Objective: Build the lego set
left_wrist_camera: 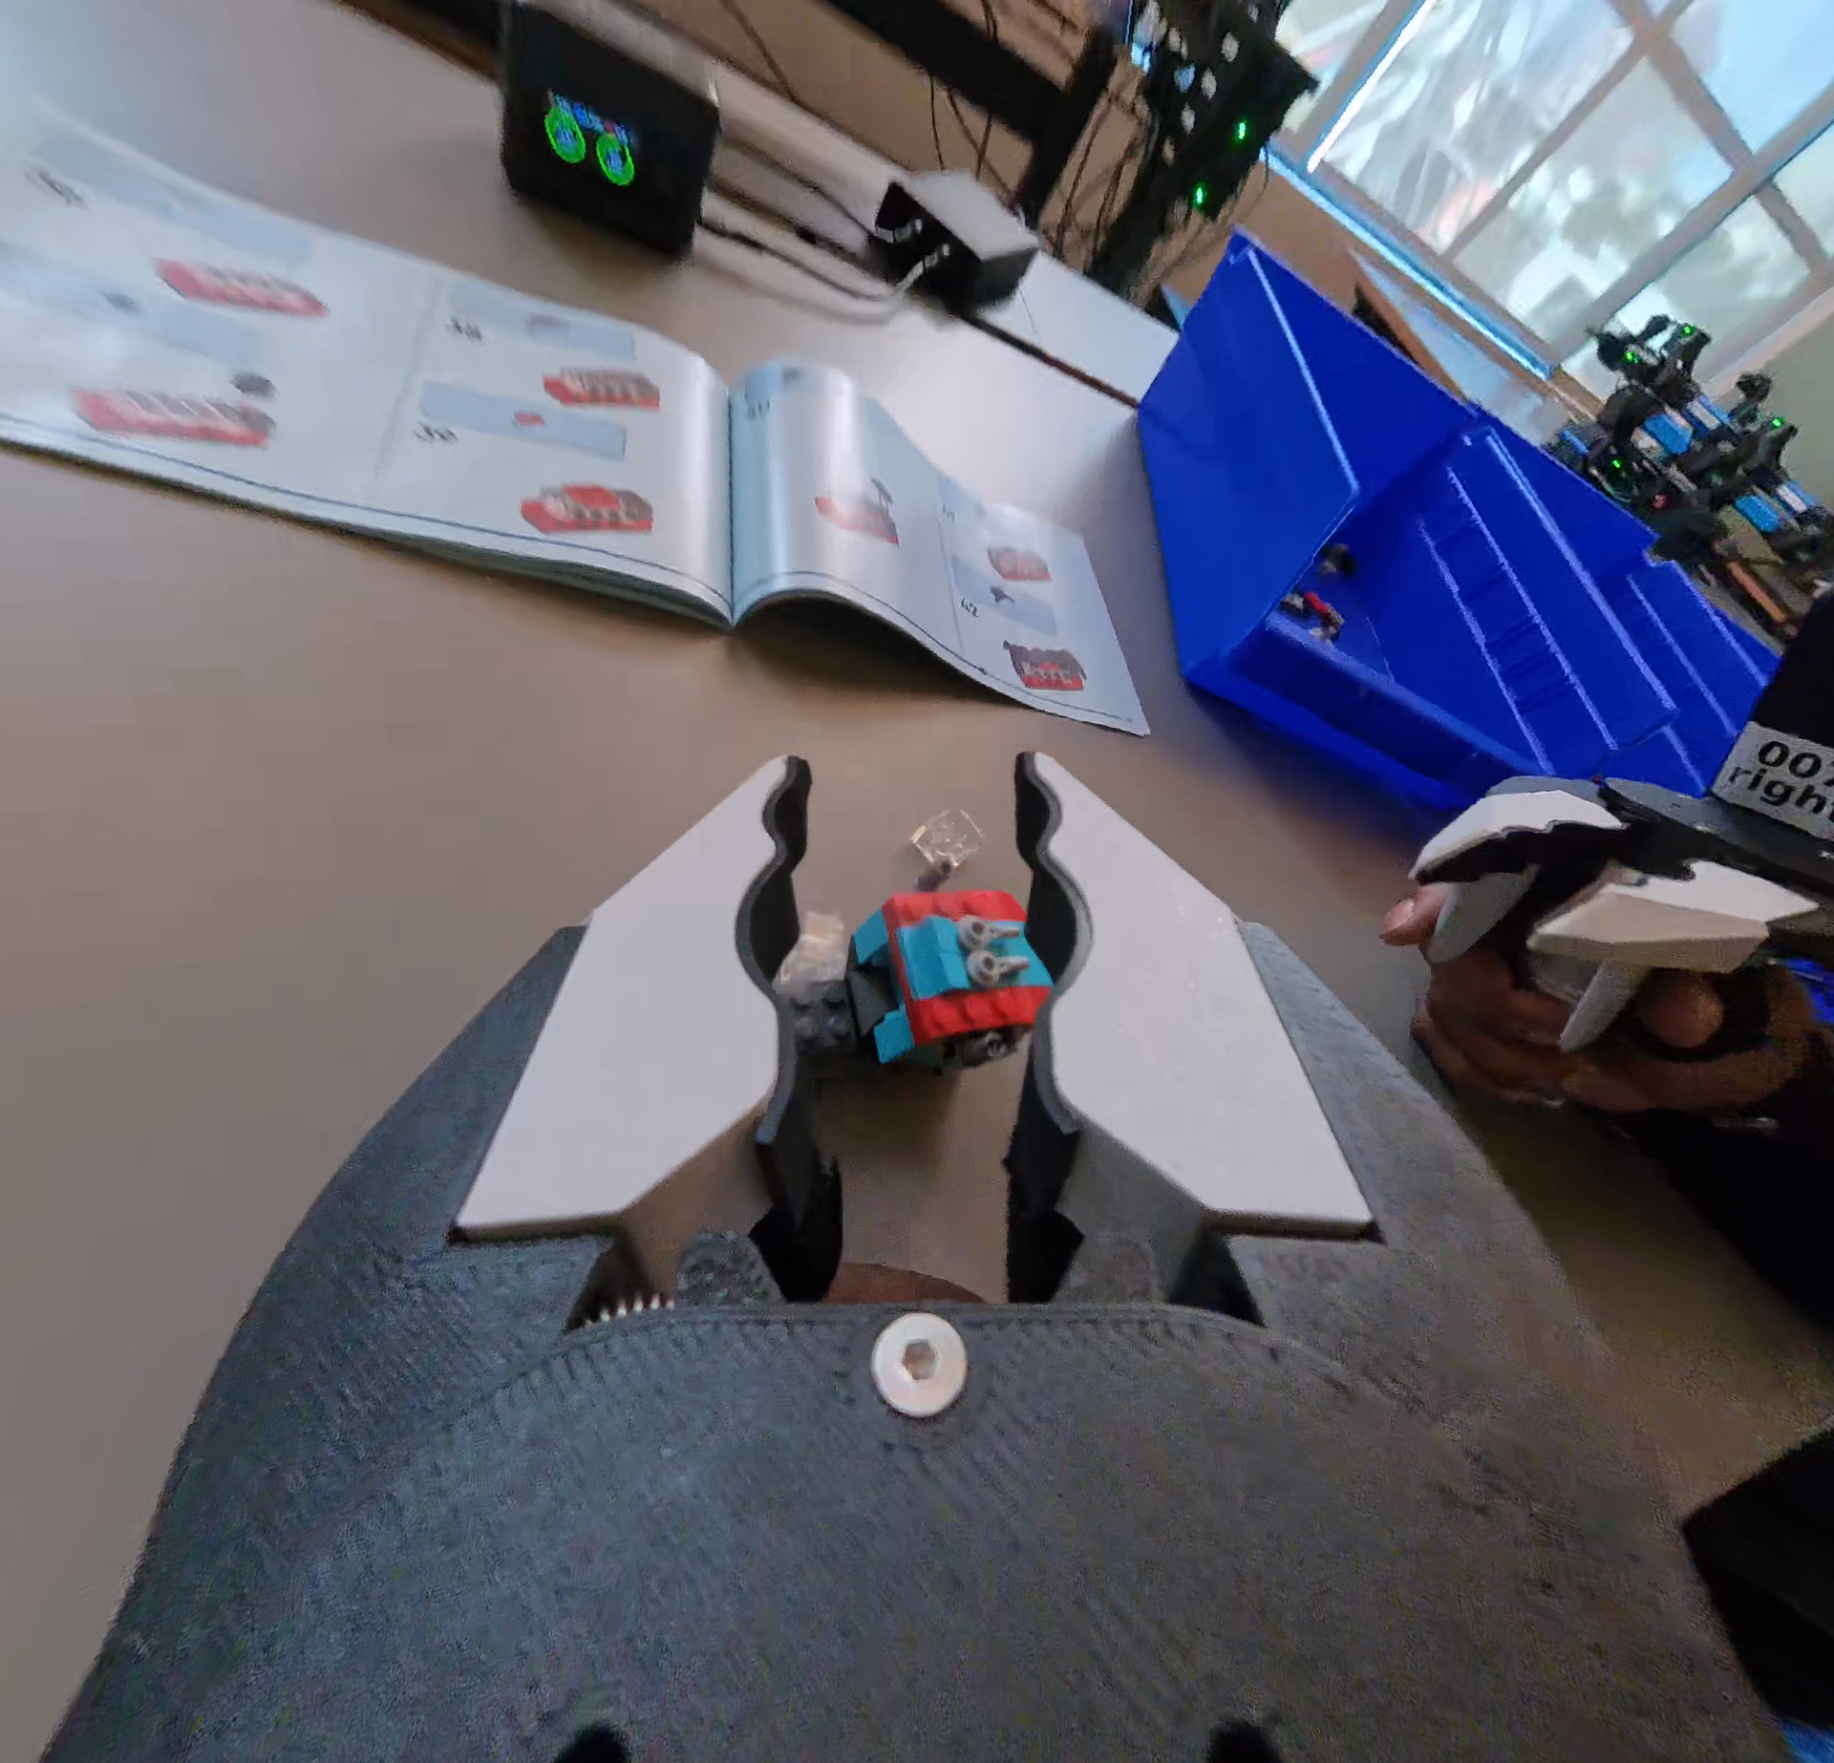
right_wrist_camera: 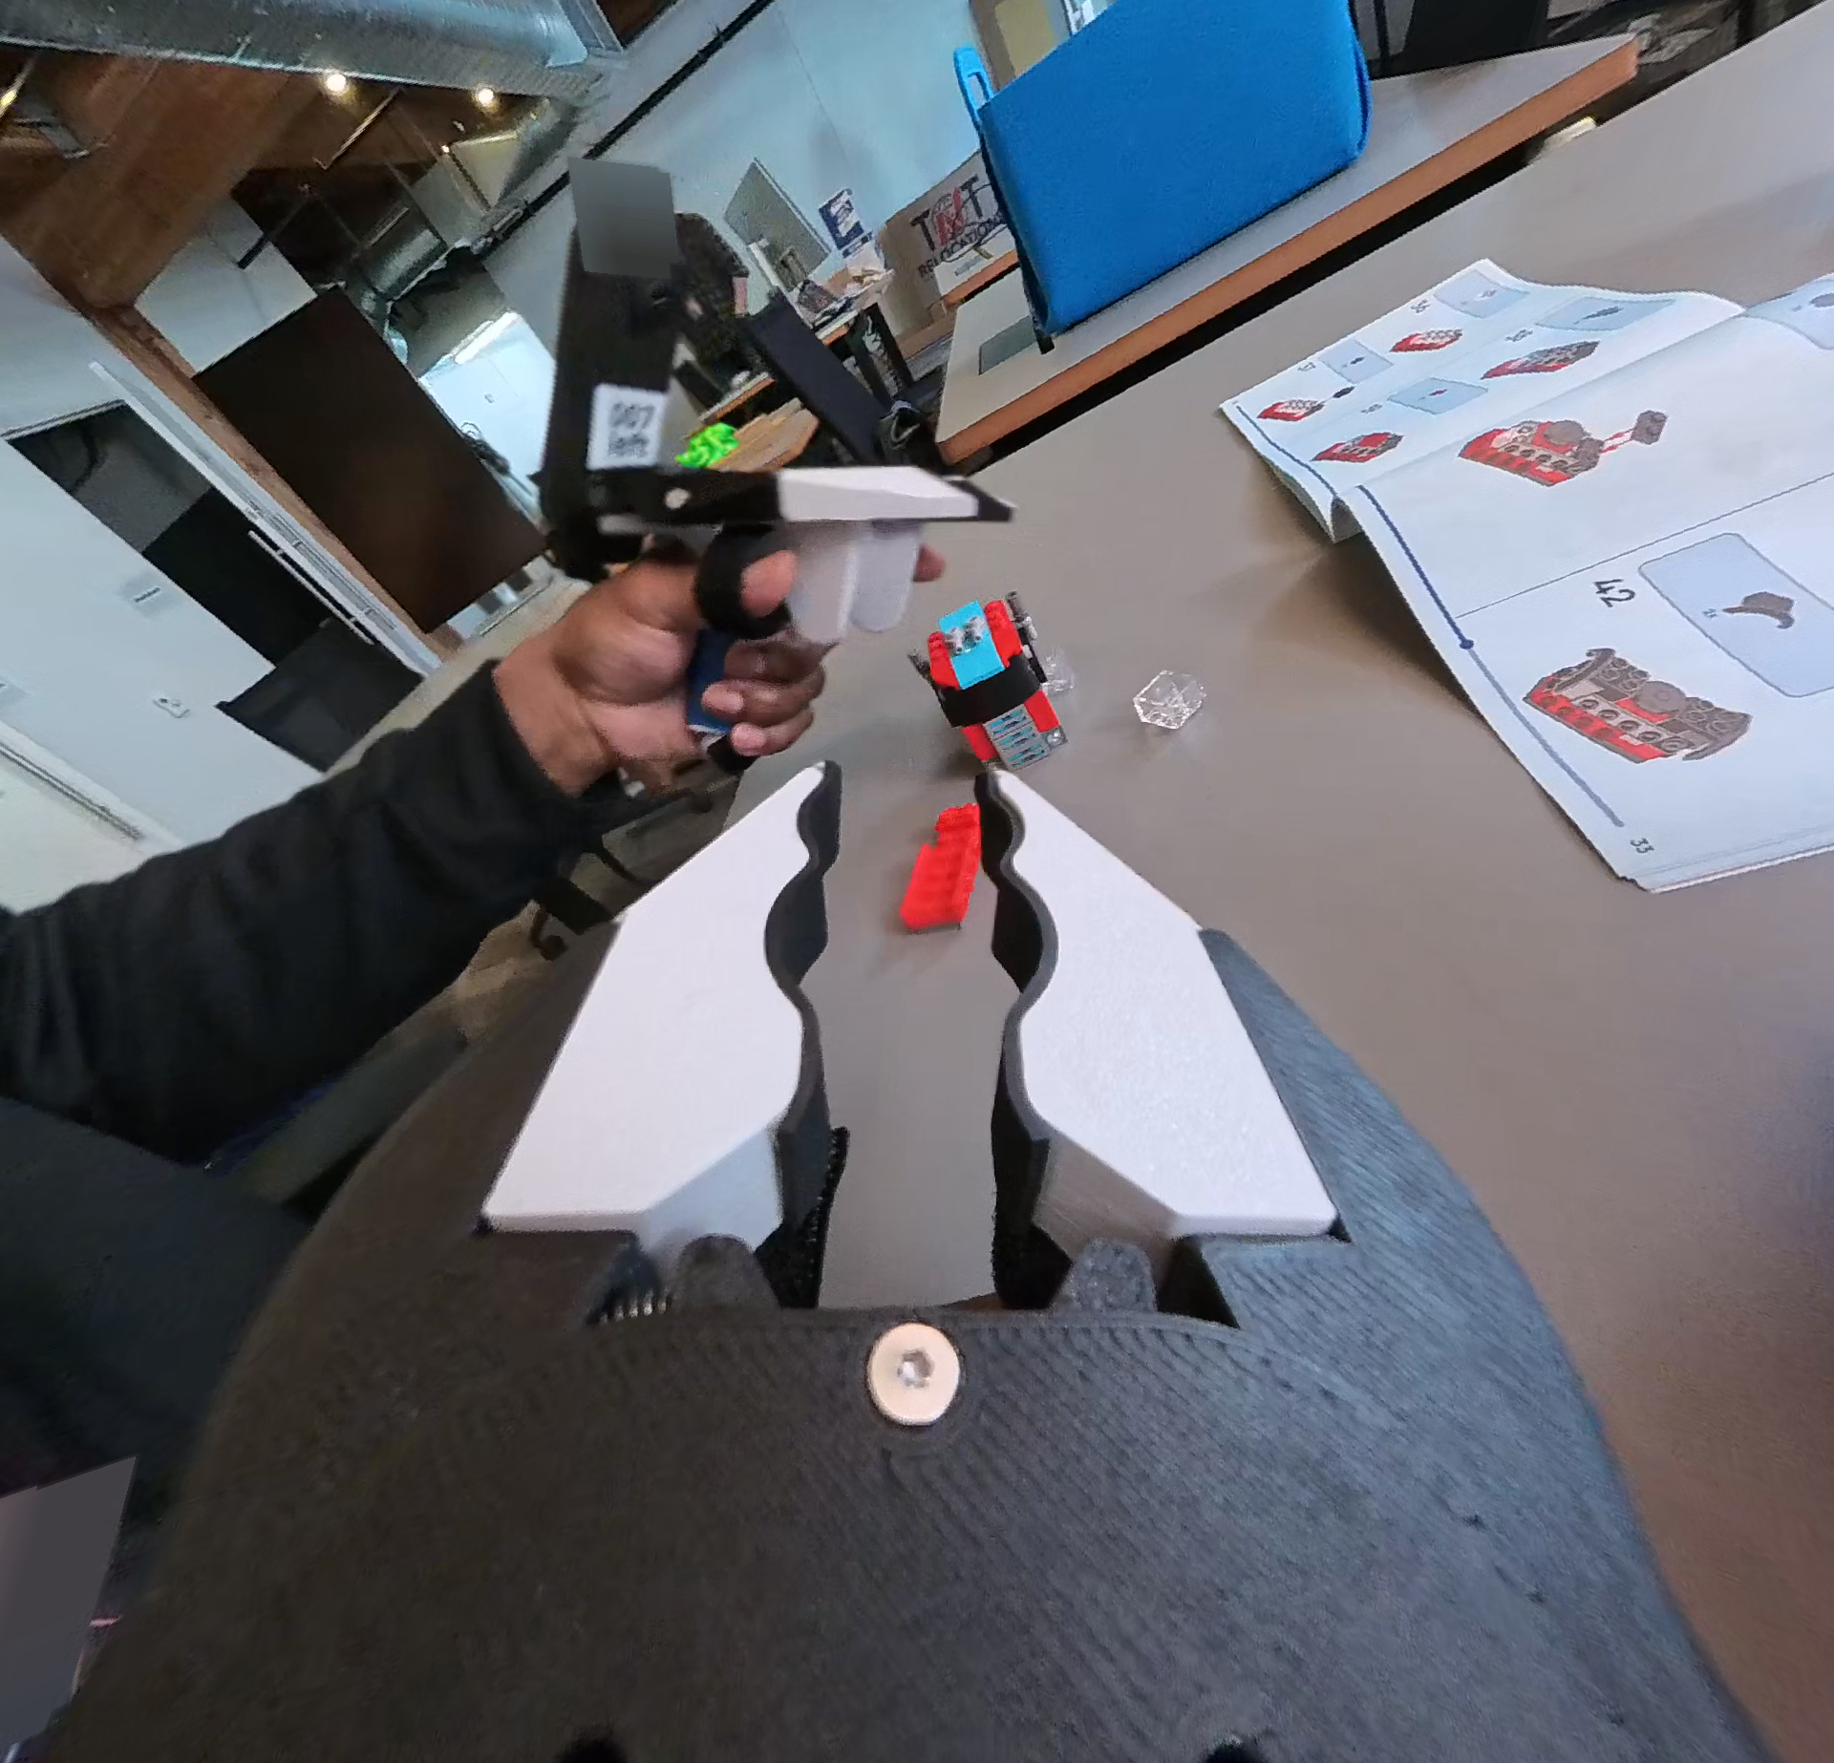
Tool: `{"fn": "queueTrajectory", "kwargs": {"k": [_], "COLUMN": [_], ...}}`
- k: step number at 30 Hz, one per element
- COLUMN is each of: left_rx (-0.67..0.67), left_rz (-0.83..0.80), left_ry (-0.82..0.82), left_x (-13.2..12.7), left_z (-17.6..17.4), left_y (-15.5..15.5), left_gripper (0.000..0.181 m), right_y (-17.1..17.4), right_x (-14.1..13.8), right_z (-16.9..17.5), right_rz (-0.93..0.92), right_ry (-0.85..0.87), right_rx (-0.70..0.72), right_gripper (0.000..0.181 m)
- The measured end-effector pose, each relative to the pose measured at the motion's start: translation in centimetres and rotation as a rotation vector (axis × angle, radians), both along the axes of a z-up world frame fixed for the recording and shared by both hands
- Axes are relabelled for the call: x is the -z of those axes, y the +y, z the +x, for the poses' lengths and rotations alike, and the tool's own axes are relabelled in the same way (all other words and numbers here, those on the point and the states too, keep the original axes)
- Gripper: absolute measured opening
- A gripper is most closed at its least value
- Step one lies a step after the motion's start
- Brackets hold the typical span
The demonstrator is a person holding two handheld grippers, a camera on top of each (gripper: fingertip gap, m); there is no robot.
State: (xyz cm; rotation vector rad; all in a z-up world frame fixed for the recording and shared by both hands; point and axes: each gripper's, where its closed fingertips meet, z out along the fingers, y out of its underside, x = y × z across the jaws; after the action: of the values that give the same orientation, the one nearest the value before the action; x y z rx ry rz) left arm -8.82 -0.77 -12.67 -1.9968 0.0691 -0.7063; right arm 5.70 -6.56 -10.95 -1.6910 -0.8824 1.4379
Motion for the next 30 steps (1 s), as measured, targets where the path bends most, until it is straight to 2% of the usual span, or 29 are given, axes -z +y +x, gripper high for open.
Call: {"fn": "queueTrajectory", "kwargs": {"k": [3,6,10,13,18,22,27,30], "left_rx": [-0.026,-0.043,-0.041,-0.009,0.167,0.351,0.489,0.53], "left_rz": [0.075,0.083,0.08,0.079,0.074,0.048,-0.018,-0.015], "left_ry": [0.064,0.114,0.095,0.104,0.13,0.17,0.261,0.225], "left_x": [0.1,1.0,1.5,1.5,1.9,2.2,3.2,2.5], "left_z": [-1.3,-3.2,-5.5,-7.2,-8.7,-9.5,-9.5,-8.1], "left_y": [-1.7,-2.6,-2.3,-1.2,0.8,2.6,4.5,5.5], "left_gripper": [0.05,0.054,0.054,0.054,0.057,0.058,0.058,0.057], "right_y": [0.5,1.0,2.9,4.8,7.8,9.4,9.0,9.1], "right_x": [0.2,0.7,1.0,0.9,1.5,2.0,3.1,3.5], "right_z": [-0.1,-0.7,-2.8,-5.3,-9.0,-10.5,-9.5,-7.7], "right_rz": [0.006,0.026,0.14,0.218,0.265,0.206,0.196,0.202], "right_ry": [-0.021,-0.066,-0.172,-0.258,-0.375,-0.367,-0.372,-0.417], "right_rx": [0.041,0.078,0.134,0.125,0.068,0.078,0.09,0.124], "right_gripper": [0.027,0.027,0.03,0.033,0.037,0.037,0.037,0.036]}}
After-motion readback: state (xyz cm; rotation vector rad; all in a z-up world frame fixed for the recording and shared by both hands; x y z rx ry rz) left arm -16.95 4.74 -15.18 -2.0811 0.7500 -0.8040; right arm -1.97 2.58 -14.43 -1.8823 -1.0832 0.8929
